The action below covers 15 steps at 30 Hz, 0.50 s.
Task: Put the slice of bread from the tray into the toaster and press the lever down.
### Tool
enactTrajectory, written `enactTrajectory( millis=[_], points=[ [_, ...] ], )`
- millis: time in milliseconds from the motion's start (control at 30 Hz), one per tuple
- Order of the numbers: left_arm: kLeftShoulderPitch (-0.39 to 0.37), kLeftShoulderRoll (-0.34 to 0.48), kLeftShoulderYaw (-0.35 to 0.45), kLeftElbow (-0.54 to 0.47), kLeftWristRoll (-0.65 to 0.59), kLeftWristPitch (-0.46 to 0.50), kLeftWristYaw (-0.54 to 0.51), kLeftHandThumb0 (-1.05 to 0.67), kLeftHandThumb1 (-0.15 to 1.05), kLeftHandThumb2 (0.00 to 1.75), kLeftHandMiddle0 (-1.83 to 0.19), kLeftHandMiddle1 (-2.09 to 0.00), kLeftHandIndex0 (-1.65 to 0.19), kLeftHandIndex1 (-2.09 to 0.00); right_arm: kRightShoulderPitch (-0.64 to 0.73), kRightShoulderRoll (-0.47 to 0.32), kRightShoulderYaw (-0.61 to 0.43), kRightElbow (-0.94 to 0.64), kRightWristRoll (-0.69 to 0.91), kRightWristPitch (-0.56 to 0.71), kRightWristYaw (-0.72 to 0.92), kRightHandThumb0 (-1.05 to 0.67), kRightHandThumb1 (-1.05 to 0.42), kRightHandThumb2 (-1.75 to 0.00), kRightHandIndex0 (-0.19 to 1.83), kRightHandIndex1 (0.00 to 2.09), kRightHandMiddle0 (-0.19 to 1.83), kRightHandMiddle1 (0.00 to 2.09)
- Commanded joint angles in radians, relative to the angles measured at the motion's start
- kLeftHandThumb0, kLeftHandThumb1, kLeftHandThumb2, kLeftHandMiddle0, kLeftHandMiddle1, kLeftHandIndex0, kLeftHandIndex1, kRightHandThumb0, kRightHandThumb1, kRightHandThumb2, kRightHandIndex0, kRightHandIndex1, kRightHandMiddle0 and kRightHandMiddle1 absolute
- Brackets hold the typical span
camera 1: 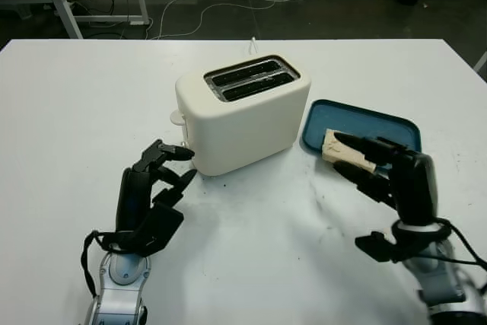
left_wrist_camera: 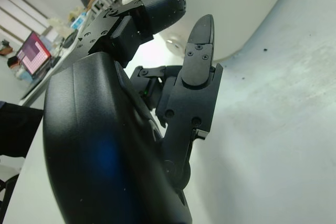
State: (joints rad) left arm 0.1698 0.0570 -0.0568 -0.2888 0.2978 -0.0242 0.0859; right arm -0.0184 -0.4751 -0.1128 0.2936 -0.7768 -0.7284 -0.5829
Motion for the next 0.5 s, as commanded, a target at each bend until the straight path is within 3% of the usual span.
enactTrajectory(
  millis=[0, 267, 467],
  points=[
    [-0.014, 0.004, -0.004, 0.001, 0.006, -0.018, 0.008, -0.25, 0.92, 0.24, -0.57, -1.55, -0.51, -1.12, -0.022, -0.031, 0.021, 0.041, -0.027, -0.019, -0.051, -0.37, -0.84, 0.0, 0.82, 0.17, 0.82, 0.0],
    [-0.026, 0.005, -0.004, 0.009, 0.002, -0.033, 0.009, -0.26, 0.92, 0.22, -0.58, -1.55, -0.51, -1.14, -0.067, -0.108, 0.093, 0.16, -0.09, 0.111, -0.11, -0.45, -0.83, 0.0, 0.69, 0.09, 0.69, 0.0],
    [-0.025, -0.002, -0.001, 0.018, -0.001, -0.043, 0.018, -0.26, 0.92, 0.22, -0.59, -1.55, -0.51, -1.15, -0.119, -0.115, 0.151, 0.246, -0.068, 0.202, -0.085, -0.55, -0.8, 0.0, 0.57, 0.01, 0.57, 0.0]
  ],
)
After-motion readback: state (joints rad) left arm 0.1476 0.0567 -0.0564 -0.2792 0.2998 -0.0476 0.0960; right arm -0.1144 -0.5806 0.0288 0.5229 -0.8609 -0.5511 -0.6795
